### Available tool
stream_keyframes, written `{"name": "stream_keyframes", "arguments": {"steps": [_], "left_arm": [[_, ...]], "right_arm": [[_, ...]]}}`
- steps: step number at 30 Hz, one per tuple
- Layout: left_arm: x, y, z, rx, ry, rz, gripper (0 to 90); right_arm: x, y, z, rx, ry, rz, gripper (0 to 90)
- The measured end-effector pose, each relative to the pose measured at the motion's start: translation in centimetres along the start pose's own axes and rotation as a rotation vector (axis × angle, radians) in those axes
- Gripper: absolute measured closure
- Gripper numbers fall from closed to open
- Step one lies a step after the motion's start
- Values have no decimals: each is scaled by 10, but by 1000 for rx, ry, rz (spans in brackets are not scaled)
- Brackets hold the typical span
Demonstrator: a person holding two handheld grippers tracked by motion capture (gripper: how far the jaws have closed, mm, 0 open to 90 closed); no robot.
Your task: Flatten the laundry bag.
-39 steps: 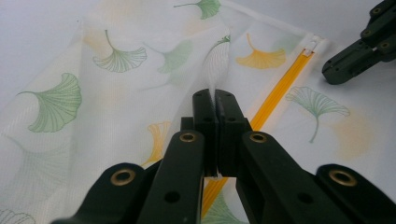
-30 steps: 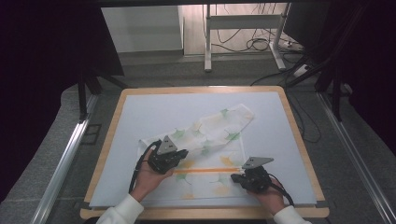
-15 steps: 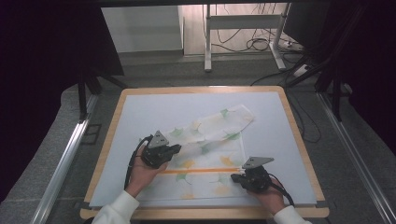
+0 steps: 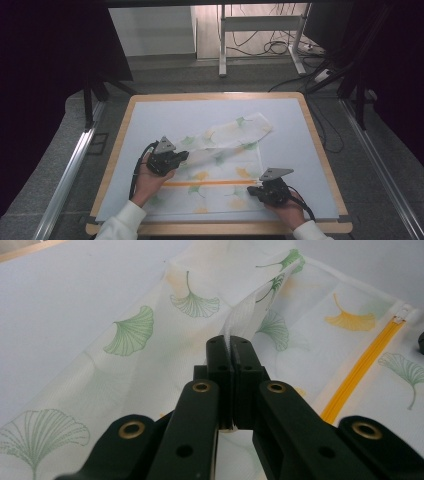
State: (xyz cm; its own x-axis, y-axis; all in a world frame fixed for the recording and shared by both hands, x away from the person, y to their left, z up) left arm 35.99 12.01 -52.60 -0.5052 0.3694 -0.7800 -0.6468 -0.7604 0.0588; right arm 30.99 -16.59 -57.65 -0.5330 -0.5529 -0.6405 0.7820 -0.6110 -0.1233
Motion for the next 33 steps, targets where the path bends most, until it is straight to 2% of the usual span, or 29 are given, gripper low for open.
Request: {"name": "stream_keyframes", "arguments": {"steps": [14, 18, 28, 33], "left_arm": [[1, -18, 5, -36, 11, 35, 892], [1, -27, 6, -46, 18, 59, 892], [2, -40, 4, -47, 10, 91, 892], [-2, -46, 5, -53, 16, 92, 893]], "right_arm": [[0, 0, 0, 1, 0, 5, 893], [0, 0, 0, -1, -1, 4, 893], [0, 0, 0, 0, 0, 5, 893], [0, 0, 0, 1, 0, 6, 894]]}}
Point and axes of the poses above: each handheld gripper's, and its own axes: z roughly backward along the jaws, x roughly out of its underside, y roughly to its right, the point moved 7 cm from there along -z, roughly forward along the jaws, and after that the axes turned 3 degrees about -y, right-handed, at the moved point
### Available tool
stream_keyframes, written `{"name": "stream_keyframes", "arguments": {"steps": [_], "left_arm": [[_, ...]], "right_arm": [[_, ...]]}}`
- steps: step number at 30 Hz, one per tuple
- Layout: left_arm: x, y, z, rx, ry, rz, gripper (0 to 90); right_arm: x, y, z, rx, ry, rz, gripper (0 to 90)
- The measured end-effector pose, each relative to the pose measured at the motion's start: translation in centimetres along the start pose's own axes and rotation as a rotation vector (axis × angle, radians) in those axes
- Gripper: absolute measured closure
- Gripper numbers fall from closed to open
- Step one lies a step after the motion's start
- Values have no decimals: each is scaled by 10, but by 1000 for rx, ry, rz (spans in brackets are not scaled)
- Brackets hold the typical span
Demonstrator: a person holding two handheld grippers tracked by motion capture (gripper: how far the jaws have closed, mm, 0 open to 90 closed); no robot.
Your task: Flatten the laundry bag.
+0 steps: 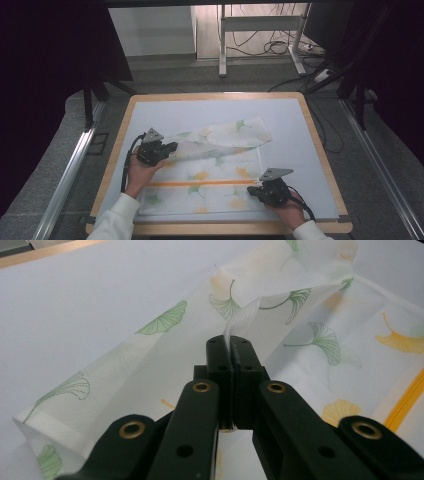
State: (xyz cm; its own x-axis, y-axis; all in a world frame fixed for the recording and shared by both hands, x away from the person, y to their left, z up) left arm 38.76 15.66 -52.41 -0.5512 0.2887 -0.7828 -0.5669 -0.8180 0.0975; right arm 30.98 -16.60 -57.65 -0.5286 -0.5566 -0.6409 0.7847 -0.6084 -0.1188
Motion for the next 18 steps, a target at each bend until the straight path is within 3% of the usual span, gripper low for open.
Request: {"name": "stream_keyframes", "arguments": {"steps": [7, 18], "left_arm": [[-1, -9, -1, -4, -2, 11, 893], [-7, -34, 0, 2, 17, 75, 893]], "right_arm": [[0, 0, 0, -4, 0, -3, 894], [0, 0, 0, -3, 0, -1, 894]]}}
Point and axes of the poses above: each handheld gripper's, and its own axes: z roughly backward along the jaws, x roughly out of its underside, y roughly to its right, the point moved 7 cm from there along -z, roughly forward along the jaws, and after that the axes turned 3 degrees about -y, right-handed, at the moved point
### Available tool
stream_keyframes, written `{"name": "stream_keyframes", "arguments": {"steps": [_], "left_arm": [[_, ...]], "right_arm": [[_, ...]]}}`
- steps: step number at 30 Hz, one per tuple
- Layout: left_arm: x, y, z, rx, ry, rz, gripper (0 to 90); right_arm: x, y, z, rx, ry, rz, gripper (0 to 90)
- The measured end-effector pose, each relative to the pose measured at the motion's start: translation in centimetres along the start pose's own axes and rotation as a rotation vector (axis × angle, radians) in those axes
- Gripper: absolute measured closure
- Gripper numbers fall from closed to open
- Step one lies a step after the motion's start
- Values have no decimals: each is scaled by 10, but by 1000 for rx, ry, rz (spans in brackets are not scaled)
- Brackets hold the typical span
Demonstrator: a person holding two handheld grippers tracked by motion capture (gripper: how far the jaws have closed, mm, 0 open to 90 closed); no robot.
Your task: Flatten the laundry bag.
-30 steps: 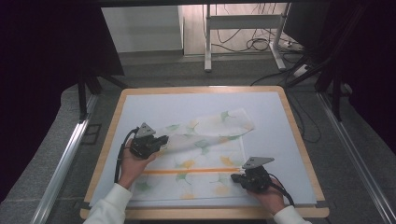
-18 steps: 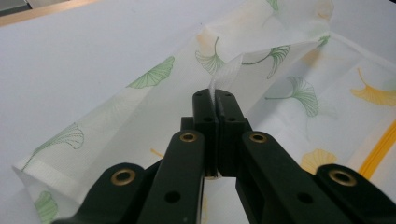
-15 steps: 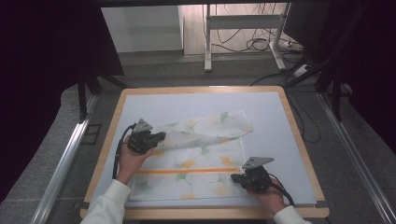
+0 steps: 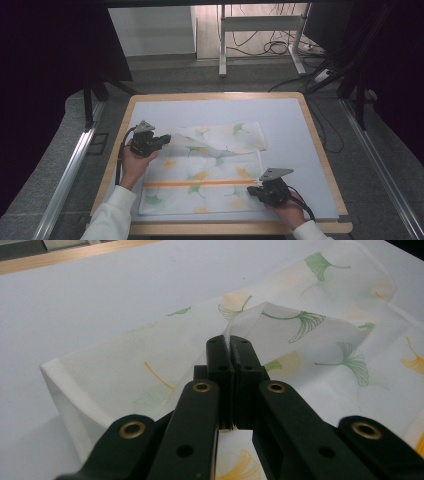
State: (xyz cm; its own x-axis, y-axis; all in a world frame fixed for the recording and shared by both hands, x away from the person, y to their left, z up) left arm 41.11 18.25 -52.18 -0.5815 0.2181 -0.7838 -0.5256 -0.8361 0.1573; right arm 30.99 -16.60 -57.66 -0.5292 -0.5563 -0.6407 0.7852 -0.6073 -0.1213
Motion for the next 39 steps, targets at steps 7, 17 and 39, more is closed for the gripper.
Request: {"name": "stream_keyframes", "arguments": {"steps": [7, 17, 39], "left_arm": [[-2, -10, -3, 3, -1, 23, 893], [-1, -23, -6, -20, -5, 44, 894], [0, -57, -24, -56, -34, 98, 893]], "right_arm": [[0, 0, 0, 0, -1, 1, 894], [0, 0, 0, 1, 1, 4, 893], [0, 0, 0, -5, 3, 0, 894]]}}
Point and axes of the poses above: each handheld gripper's, and its own axes: z roughly backward along the jaws, x roughly out of its underside, y roughly to its right, the point moved 7 cm from there along -z, roughly forward along the jaws, and after that the axes turned 3 degrees about -y, right-handed, at the moved point
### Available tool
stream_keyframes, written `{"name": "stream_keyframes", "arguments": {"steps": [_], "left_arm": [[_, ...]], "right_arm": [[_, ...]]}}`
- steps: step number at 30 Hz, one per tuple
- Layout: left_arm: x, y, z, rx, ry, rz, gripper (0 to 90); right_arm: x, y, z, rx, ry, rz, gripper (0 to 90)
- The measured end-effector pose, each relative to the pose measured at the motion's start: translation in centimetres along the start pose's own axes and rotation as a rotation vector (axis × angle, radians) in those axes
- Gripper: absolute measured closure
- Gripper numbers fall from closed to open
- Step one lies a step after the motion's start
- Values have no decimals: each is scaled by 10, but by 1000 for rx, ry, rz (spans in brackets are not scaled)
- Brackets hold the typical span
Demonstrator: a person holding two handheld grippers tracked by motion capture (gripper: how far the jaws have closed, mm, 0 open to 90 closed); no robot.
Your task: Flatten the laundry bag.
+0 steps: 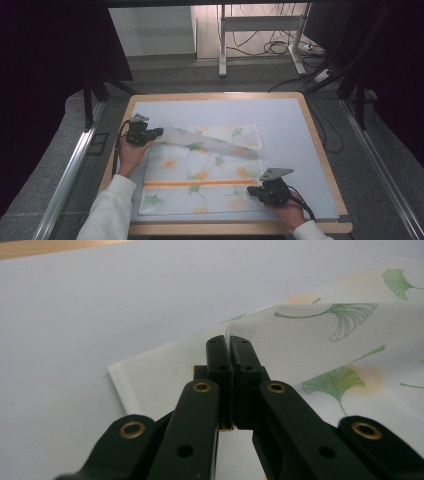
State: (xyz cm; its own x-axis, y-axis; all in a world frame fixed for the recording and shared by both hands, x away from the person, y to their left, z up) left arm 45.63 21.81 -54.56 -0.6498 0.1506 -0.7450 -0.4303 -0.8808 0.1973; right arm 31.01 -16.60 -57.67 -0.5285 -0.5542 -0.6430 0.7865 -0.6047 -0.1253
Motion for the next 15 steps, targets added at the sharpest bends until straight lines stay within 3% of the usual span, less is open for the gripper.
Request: {"name": "stream_keyframes", "arguments": {"steps": [1, 15], "left_arm": [[0, -1, 0, 10, 3, 16, 893], [1, -7, -4, 0, 3, 11, 893]], "right_arm": [[0, 0, 0, -2, 0, -2, 894], [0, 0, 0, -3, 1, 5, 894]]}}
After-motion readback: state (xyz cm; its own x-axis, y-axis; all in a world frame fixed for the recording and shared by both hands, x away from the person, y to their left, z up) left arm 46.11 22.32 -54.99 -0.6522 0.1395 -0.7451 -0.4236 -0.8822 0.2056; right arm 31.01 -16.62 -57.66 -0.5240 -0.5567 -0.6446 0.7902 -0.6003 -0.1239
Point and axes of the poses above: each handheld gripper's, and its own axes: z roughly backward along the jaws, x roughly out of its underside, y roughly to its right, the point moved 7 cm from there along -z, roughly forward along the jaws, and after that the axes turned 3 degrees about -y, right-handed, at the moved point
